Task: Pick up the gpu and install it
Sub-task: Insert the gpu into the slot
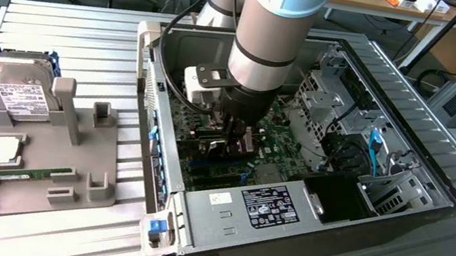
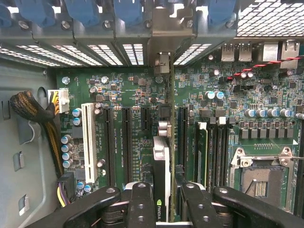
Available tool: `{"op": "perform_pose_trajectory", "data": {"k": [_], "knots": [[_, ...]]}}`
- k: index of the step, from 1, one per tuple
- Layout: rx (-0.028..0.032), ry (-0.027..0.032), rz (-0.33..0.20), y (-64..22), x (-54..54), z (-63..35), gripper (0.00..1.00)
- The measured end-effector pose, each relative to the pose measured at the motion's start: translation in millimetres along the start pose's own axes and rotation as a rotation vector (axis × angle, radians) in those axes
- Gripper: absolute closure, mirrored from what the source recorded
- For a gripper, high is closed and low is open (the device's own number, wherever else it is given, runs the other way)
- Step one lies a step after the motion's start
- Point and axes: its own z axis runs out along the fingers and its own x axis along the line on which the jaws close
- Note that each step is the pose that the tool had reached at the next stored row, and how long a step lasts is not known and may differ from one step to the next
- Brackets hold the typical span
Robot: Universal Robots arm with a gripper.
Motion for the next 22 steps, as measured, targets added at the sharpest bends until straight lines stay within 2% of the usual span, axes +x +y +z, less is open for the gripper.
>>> {"op": "perform_pose_trajectory", "data": {"k": [7,22], "knots": [[0.0004,0.0013,0.023,0.0,0.0,0.0,0.73],[0.0004,0.0014,0.024,0.0,0.0,0.7,0.73]]}}
